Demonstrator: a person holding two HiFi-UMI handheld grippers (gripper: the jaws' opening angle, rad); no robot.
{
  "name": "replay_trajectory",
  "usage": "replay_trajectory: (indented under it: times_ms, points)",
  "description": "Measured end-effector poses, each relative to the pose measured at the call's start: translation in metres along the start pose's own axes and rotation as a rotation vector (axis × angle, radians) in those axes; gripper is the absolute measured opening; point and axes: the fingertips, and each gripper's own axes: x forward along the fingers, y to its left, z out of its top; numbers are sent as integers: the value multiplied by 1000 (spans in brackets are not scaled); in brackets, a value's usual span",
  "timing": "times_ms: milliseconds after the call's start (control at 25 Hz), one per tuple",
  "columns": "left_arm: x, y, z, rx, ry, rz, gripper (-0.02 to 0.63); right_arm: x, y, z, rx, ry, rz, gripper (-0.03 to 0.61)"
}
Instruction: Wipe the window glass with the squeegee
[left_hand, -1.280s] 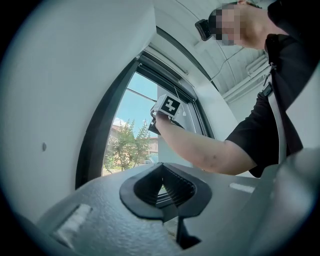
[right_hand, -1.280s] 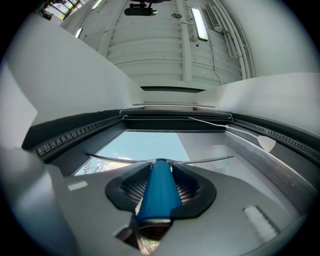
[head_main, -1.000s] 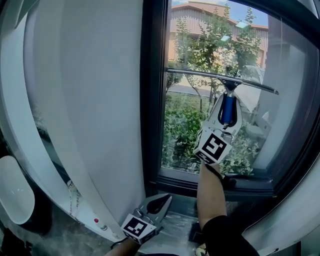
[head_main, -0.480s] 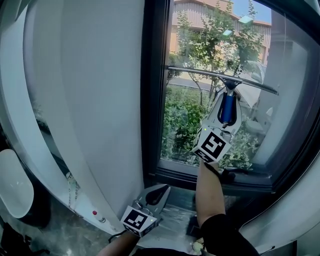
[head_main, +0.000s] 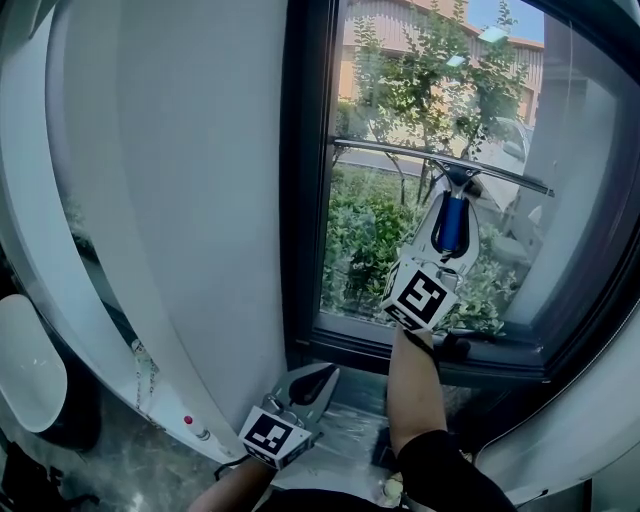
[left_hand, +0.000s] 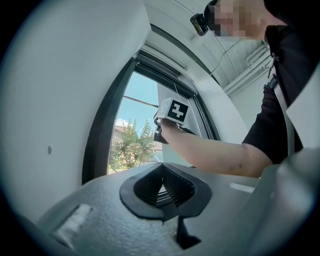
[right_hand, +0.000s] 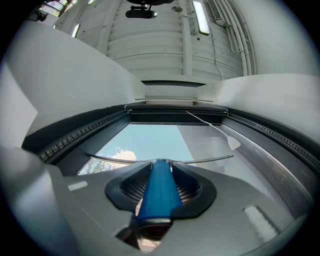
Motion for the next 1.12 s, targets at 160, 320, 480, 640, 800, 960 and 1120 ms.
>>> replay_trajectory:
  times_ms: [160, 320, 480, 640, 800, 960, 1120]
  points:
    - [1, -3, -2, -16, -2, -1, -2, -5, -2, -3, -3, 13, 8, 127]
    - [0, -8, -3, -18, 6, -12, -2, -11, -2, -5, -1, 19, 7, 127]
    - [-4, -8, -4, -13, 20, -13, -2, -19, 0, -10, 12, 30, 1, 127]
    - [-5, -9, -5, -19, 14, -6, -2, -25, -3, -13, 1, 35, 6, 127]
    - [-8, -7, -10, -28, 18, 3, -2, -31, 0, -17, -5, 42, 12, 127]
    - [-8, -6, -12, -36, 18, 3, -2, -36, 0, -21, -2, 50, 4, 127]
    - [-10, -6, -12, -42, 15, 11, -1, -44, -1, -26, 1, 66, -2, 127]
